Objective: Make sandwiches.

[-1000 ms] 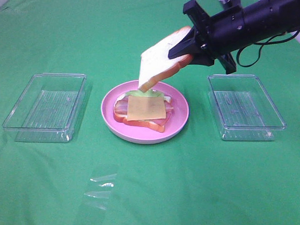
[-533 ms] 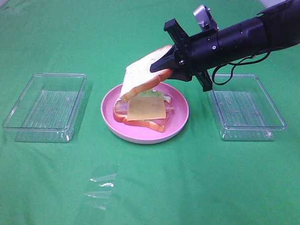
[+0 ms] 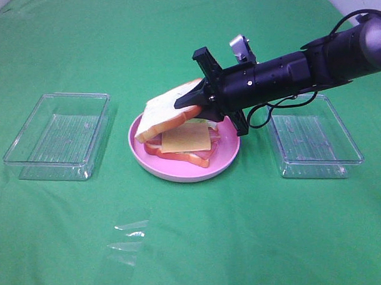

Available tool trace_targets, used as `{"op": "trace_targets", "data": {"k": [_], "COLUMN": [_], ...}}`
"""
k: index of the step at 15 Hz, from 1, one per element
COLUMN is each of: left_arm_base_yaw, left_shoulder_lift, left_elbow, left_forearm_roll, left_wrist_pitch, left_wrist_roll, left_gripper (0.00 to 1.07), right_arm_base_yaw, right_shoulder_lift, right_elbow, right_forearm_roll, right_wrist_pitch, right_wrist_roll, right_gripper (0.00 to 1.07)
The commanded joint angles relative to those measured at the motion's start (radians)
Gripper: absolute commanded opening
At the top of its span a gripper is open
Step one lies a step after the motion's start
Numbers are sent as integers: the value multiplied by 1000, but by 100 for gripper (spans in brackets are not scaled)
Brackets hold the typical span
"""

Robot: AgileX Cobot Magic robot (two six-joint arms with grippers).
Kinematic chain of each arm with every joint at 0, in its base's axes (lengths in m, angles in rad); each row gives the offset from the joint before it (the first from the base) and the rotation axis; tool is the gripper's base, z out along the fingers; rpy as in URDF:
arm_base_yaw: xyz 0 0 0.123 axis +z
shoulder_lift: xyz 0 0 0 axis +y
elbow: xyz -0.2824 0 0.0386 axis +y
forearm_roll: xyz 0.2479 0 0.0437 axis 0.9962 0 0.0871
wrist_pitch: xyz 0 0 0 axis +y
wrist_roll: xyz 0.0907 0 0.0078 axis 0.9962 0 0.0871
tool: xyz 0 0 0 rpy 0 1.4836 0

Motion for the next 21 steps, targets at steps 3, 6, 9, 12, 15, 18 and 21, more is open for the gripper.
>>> {"op": "trace_targets", "data": {"k": [3, 6, 9, 12, 15, 18, 21], "left_arm_base_yaw": [-3, -3, -3, -3, -3, -3, -3], "left_shoulder_lift": [-19, -19, -19, -19, -19, -19, -19], "left_elbow": [0, 0, 0, 0, 0, 0, 0], "left_forearm_roll": [-7, -7, -7, -7, -7, -7, -7], "left_wrist_pitch": [-10, -10, -10, -10, -10, -10, -10], "left_wrist_roll": [-7, -7, -7, -7, -7, -7, -7], "left_gripper": [100, 100, 100, 100, 100, 100, 100], "right_arm_base_yaw": [2, 2, 2, 0, -13, -50, -101], "right_shoulder_lift": [27, 27, 26, 9, -58, -119, -199], "right_elbow": [3, 3, 3, 3, 3, 3, 3], "right_forearm_roll": [8, 6, -5, -86, -314, -459, -583], "right_wrist_pitch": [-6, -15, 2, 2, -21, -36, -34], "right_wrist_roll": [-19, -19, -29, -31, 67, 186, 213], "right_gripper": [0, 15, 75, 92, 92, 92, 92]}}
